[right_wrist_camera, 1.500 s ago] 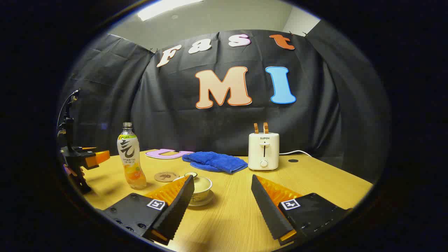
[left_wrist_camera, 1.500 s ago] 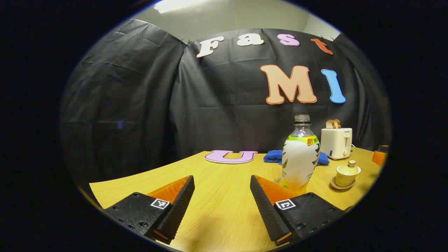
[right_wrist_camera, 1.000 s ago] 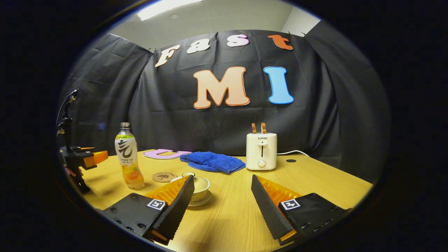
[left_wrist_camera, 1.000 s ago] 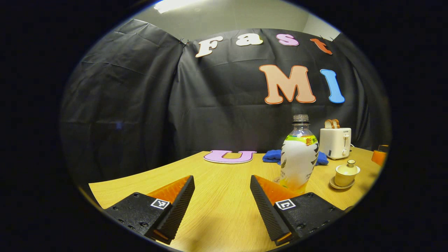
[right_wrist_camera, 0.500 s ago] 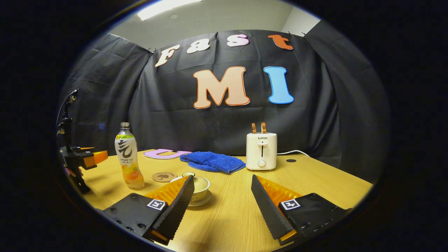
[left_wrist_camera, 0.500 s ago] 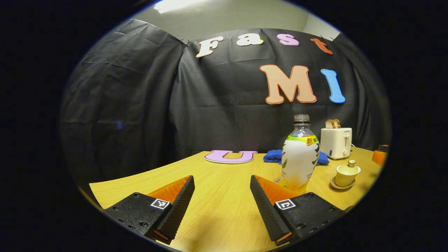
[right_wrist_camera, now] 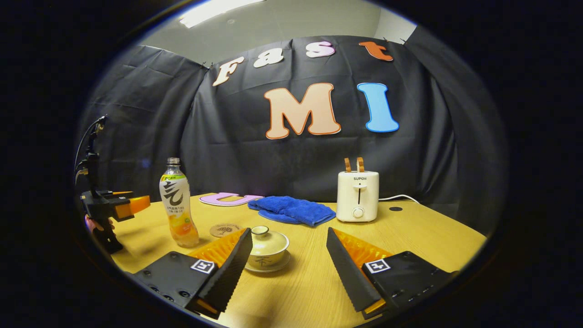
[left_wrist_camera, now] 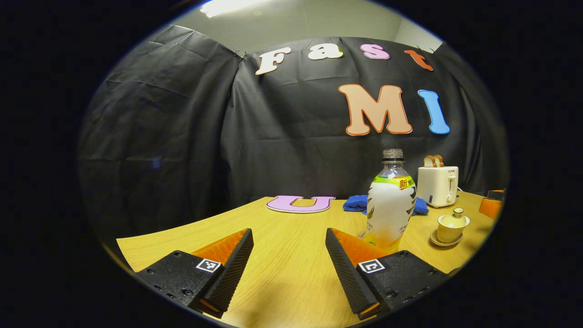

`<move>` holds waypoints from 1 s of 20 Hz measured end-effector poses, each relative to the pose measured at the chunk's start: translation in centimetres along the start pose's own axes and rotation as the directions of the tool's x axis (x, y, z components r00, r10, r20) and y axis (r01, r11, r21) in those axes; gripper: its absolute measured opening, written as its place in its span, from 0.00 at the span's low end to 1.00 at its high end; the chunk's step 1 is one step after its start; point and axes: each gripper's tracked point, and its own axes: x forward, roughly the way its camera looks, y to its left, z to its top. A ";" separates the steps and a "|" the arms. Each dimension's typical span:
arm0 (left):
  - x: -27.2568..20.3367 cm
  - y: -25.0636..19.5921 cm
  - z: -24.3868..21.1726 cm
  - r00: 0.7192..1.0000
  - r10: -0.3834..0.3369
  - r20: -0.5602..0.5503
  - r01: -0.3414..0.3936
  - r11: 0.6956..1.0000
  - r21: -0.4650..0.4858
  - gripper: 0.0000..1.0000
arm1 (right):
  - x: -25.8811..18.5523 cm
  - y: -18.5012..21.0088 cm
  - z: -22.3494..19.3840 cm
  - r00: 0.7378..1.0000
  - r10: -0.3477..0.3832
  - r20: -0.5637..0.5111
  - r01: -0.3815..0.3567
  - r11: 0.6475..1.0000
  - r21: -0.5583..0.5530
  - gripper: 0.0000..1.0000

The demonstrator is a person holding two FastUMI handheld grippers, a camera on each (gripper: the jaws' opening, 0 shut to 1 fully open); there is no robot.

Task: Open the teacup lid with one hand, grasp the water bottle and pour water into the teacup with the other hand; after pouring, place the water bottle on the coaster and then close the teacup lid.

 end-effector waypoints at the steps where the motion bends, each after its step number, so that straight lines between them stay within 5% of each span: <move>1: 0.0 0.0 0.1 1.000 0.000 0.000 0.000 1.000 0.000 0.93 | 0.3 0.3 -0.1 1.000 0.010 -0.004 -0.010 1.000 -0.001 1.00; 18: 0.0 0.0 -0.1 1.000 0.001 0.000 -0.001 1.000 -0.002 0.93 | 6.8 4.7 -1.5 0.993 0.068 -0.094 -0.075 0.995 -0.070 1.00; 20: 0.0 0.0 -0.1 1.000 0.001 0.000 -0.001 1.000 -0.002 0.93 | 7.3 4.8 -1.6 0.993 0.064 -0.100 -0.071 0.995 -0.075 0.90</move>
